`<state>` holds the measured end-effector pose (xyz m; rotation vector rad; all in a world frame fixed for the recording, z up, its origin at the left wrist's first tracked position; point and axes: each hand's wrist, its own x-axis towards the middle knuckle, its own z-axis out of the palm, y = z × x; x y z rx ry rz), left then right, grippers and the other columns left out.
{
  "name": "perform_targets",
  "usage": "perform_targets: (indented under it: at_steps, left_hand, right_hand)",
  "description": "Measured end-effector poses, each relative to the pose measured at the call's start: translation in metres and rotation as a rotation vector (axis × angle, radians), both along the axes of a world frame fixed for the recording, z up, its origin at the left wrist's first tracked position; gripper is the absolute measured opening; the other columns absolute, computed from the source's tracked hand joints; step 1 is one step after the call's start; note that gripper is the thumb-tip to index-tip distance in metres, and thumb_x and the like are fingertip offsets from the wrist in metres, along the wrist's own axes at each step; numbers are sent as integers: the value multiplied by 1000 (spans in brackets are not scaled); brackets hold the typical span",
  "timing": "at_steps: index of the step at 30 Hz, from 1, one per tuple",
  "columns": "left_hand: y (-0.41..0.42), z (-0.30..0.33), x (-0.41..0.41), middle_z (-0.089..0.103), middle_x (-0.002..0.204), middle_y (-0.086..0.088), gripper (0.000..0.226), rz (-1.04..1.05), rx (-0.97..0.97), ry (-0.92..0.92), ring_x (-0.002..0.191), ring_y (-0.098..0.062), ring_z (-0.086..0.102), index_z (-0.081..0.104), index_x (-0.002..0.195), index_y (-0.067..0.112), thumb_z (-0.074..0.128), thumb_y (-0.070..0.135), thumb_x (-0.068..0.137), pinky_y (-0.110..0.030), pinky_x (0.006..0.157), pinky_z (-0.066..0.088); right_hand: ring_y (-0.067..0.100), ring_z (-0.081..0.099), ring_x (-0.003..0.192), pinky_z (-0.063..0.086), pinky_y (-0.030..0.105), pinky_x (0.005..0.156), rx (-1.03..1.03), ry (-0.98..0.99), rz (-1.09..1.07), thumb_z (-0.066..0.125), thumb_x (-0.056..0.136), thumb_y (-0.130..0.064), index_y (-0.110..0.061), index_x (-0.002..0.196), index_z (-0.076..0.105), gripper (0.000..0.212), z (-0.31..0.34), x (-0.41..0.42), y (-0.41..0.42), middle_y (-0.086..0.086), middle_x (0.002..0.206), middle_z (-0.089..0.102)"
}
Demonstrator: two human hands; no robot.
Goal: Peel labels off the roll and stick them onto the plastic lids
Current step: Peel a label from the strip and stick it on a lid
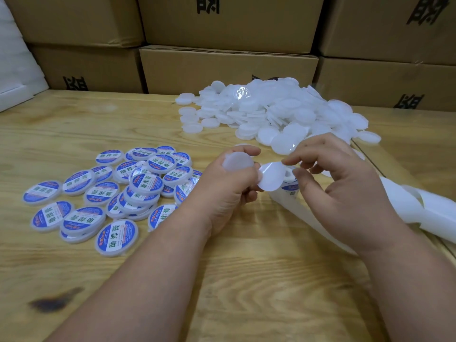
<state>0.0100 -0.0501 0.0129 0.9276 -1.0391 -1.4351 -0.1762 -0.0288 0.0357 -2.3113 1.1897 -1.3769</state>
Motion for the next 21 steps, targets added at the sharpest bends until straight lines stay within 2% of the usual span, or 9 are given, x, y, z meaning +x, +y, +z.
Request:
perform_targets:
  at_steps: [3,8,11,14,16,18,21]
  left_hand:
    - [0,-1,0,69,80,4,37,-13,-5,2,62,-16,58,73,98,30,66,7,70,-27,56,50]
    - [1,0,1,69,75,6,34,-67,-5,65,60,-18,60,70,106,22,64,10,75,-28,57,48]
    - [3,5,1,64,78,-7,27,-136,50,179,54,-20,46,67,106,17,62,27,81,-27,54,40]
    - [5,10,2,59,78,-18,31,-200,86,283,52,-17,35,56,107,13,44,33,87,-29,56,28]
    - [6,11,0,64,79,-22,25,-199,83,278,52,-17,36,51,106,16,32,27,95,-30,56,26]
    - [7,11,-2,71,91,-24,23,-192,57,214,53,-19,41,50,109,20,28,27,104,-30,55,25]
    - [6,9,-5,72,101,-18,29,-167,12,142,54,-20,46,54,117,24,28,34,110,-28,52,24]
  right_hand:
    - [9,58,93,39,10,80,48,-9,3,75,84,1,-27,92,71,30,0,0,0,-7,101,61]
    - [11,59,93,42,14,78,74,-51,-41,80,83,-9,-32,83,69,25,2,1,2,-7,98,62]
    - [14,64,94,50,23,78,91,-194,-48,74,80,-15,-32,78,68,18,5,4,3,-9,93,67]
    - [11,66,81,51,25,73,164,-370,-43,73,80,-20,-31,75,70,12,7,4,2,-12,83,71]
    - [7,63,72,51,21,68,221,-459,-24,75,80,-21,-31,76,72,11,8,4,2,-13,77,72]
    - [3,62,68,50,17,64,251,-527,18,79,82,-14,-28,77,72,16,8,6,2,-12,73,71]
    - [3,66,63,51,15,62,340,-671,154,76,85,-7,-22,99,61,25,11,9,4,-9,73,72]
